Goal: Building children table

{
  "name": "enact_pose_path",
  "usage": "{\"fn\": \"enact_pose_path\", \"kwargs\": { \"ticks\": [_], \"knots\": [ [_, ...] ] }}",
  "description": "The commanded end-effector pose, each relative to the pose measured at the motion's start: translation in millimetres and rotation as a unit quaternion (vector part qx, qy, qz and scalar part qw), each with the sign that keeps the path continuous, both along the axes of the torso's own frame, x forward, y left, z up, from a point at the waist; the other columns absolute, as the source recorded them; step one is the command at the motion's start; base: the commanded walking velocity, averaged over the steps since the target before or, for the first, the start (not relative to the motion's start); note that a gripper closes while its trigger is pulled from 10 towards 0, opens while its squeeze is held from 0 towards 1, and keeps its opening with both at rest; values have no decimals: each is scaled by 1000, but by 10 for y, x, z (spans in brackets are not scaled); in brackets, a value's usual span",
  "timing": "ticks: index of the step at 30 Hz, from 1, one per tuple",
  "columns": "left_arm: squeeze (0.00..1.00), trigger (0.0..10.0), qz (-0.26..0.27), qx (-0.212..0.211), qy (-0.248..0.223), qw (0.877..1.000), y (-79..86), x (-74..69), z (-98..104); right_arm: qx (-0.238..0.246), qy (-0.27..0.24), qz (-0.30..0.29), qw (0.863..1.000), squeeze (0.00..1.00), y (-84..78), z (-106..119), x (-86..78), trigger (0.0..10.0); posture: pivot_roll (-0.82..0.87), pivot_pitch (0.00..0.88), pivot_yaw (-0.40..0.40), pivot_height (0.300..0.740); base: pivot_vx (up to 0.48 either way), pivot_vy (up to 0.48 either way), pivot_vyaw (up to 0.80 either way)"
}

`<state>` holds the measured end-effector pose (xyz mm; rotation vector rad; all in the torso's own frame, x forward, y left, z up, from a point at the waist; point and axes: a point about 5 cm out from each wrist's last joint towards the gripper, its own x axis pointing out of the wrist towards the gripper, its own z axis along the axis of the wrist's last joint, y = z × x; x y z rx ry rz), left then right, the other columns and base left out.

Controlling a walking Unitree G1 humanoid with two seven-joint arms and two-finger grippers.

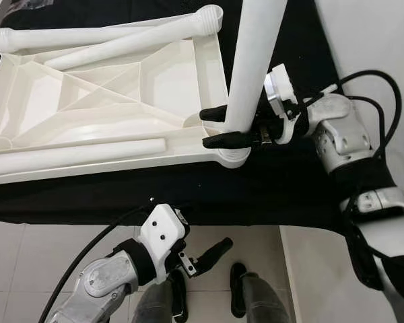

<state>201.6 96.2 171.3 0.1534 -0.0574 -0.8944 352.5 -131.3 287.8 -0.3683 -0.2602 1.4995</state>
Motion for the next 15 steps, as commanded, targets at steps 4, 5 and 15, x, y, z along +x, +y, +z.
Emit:
{"fn": "enact_pose_path", "kwargs": {
  "ticks": [4, 5, 15],
  "knots": [
    [0, 10000, -7, 1, 16, 1000, -13, -30, -77, 12, 49, -88, 995, 0, -27, -436, -3, 10000, 119, 399, 55, 740, 0, 0, 0],
    [0, 10000, -7, 1, 16, 1000, -13, -30, -77, 12, 49, -88, 995, 0, -27, -436, -3, 10000, 119, 399, 55, 740, 0, 0, 0],
    [0, 10000, 8, 1, 3, 1000, 20, -9, -53, -24, 128, -570, 811, 0, -36, -1189, -446, 10000, 104, 379, 34, 740, 0, 0, 0]
  ]
}}
